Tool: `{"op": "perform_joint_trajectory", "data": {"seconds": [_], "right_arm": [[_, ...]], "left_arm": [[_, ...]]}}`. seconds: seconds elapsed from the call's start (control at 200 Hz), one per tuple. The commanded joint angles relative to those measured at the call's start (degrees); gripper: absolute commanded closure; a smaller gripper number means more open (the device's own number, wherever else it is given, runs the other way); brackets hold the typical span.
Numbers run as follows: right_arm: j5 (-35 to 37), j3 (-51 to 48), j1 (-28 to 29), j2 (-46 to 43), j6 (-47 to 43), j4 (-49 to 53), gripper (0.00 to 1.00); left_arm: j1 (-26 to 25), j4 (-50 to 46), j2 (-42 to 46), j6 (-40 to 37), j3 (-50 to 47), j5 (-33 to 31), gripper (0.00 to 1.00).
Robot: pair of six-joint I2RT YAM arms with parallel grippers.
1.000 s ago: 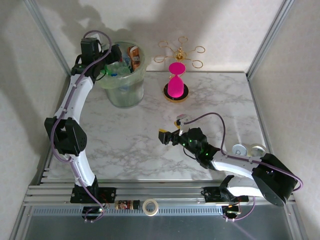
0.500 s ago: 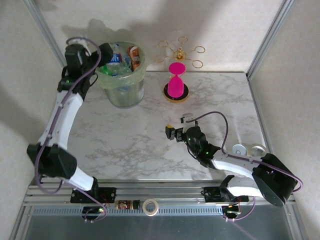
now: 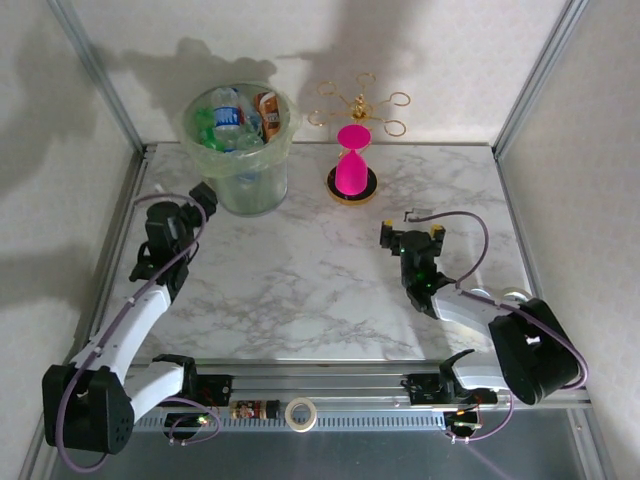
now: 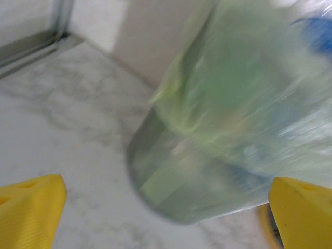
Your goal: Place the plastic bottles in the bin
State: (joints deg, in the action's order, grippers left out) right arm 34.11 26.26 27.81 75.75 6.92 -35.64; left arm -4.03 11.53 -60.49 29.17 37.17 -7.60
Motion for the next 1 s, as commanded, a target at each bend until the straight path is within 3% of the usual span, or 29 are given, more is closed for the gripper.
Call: {"op": "perform_joint_trajectory", "data": {"seconds": [0.0,0.13,0.26,0.451,0.556,0.646,0.771,0.866,0.926,0.996], "right_arm": [[1.48,0.97,-4.68,2.73,-5.0,-7.61,0.01],[-3.43,2.99,-10.2,5.82,-6.91,-8.36,0.01],[-2.32,3.63,-12.91,9.71,-10.59,-11.26,0.01],[-6.27,-0.97,-16.97,12.56,-9.47,-19.04,0.01],[-8.51,-3.1,-18.15,14.2,-9.57,-24.4,0.01],[-11.21,-2.4,-19.65,14.12,-8.09,-21.99,0.01],[-18.62,-3.56,-23.94,12.93,-5.07,-21.93,0.01],[-20.38,-7.37,-24.46,11.56,-5.01,-27.55,0.01],[-21.45,-8.36,-25.01,11.2,-4.57,-28.96,0.01],[-22.09,-8.99,-25.16,11.1,-4.63,-30.03,0.01]], "left_arm": [[-0.69,6.05,-0.43,-2.6,-5.56,-6.94,0.0],[-2.71,13.9,-1.79,-6.45,-11.44,-12.99,0.0],[-5.18,22.3,-4.52,-11.42,-14.94,-20.58,0.0],[-6.57,36.38,-11.76,-18.86,-19.78,-27.8,0.0],[-8.03,44.13,-15.1,-21.68,-22.68,-29.05,0.0],[-8.79,46.43,-16.68,-23.67,-22.46,-28.69,0.0],[-8.81,60.41,-19.98,-26.88,-25.66,-28.31,0.0],[-9.26,69.51,-26.77,-29.4,-25.85,-29.07,0.0],[-9.87,62.45,-25.81,-28.82,-23.4,-28.63,0.01],[-9.76,63.57,-26.38,-29.27,-23.4,-28.57,0.0]]}}
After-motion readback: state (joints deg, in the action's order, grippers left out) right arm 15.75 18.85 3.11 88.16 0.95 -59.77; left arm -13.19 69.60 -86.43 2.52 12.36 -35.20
